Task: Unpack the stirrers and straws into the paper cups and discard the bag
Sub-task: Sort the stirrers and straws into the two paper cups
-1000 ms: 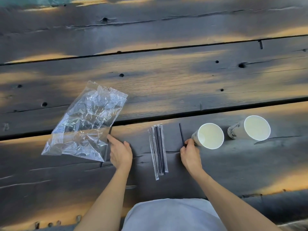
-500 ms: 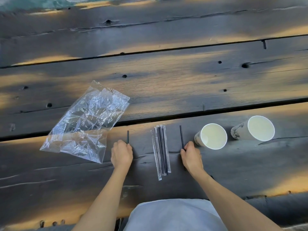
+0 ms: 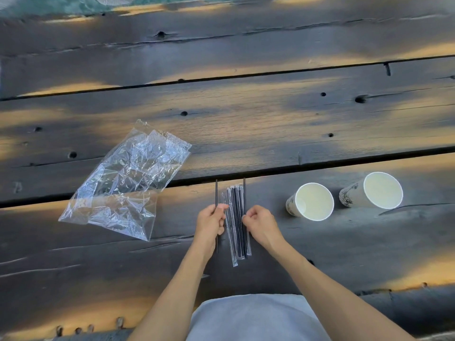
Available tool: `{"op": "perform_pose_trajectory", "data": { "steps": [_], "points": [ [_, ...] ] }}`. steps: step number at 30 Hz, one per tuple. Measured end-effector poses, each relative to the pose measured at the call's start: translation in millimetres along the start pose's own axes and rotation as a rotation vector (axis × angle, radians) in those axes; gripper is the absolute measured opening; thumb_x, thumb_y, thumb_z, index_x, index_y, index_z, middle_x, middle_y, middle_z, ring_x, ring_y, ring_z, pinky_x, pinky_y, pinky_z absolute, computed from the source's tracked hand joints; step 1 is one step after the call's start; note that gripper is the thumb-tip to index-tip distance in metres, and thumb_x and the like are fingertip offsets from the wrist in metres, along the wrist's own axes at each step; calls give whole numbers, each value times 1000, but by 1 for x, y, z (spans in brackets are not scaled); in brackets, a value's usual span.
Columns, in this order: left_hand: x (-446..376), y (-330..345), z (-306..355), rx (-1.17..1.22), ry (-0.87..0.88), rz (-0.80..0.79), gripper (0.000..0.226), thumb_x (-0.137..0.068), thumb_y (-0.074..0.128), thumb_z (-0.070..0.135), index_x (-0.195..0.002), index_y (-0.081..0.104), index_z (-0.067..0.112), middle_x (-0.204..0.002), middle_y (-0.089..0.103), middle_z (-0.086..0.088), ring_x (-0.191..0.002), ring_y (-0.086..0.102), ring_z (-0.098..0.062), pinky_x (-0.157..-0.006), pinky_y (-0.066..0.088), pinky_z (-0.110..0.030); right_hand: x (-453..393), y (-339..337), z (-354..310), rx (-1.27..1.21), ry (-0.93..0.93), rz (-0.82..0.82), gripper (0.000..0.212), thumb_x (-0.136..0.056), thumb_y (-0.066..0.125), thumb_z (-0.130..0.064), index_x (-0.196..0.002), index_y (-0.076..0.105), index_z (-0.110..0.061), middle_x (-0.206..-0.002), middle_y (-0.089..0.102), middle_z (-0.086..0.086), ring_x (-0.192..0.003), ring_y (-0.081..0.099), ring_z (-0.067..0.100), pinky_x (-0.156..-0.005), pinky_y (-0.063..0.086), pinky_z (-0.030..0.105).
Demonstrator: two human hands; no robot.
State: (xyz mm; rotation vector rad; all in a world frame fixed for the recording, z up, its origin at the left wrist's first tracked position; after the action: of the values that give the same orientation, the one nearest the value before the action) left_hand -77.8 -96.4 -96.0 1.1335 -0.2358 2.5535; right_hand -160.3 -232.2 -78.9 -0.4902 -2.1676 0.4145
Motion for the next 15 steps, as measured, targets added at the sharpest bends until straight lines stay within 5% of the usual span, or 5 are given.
{"op": "perform_pose_trajectory", "data": {
  "steps": [6, 15],
  "points": [
    [9, 13, -12, -39, -50, -90, 23, -102, 51, 24, -98, 69, 12, -76, 67, -3, -60, 51, -10, -49, 34, -24, 14, 31, -27, -37, -168, -163, 12, -91, 58, -14, -86, 60, -25, -63, 55, -9, -52, 52, 0, -49, 39, 12],
    [-1, -21, -16, 31, -43, 138, 29, -105, 42, 27, -89, 59, 9, -59, 50, -2, -58, 46, -15, -59, 41, -29, 1, 18, 8, 220, -13, 37, 19, -94, 55, -31, -87, 49, -14, -83, 59, 5, -73, 55, 25, -62, 46, 37]
  ]
}}
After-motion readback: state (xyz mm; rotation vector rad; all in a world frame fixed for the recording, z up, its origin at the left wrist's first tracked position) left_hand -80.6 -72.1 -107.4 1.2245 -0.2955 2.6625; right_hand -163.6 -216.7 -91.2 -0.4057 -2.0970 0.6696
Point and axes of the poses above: each hand's wrist, its own x-axis away from the middle knuckle, its own y-axis out of the palm, z = x × y, the point moved 6 cm from there along -x, towards the middle knuckle
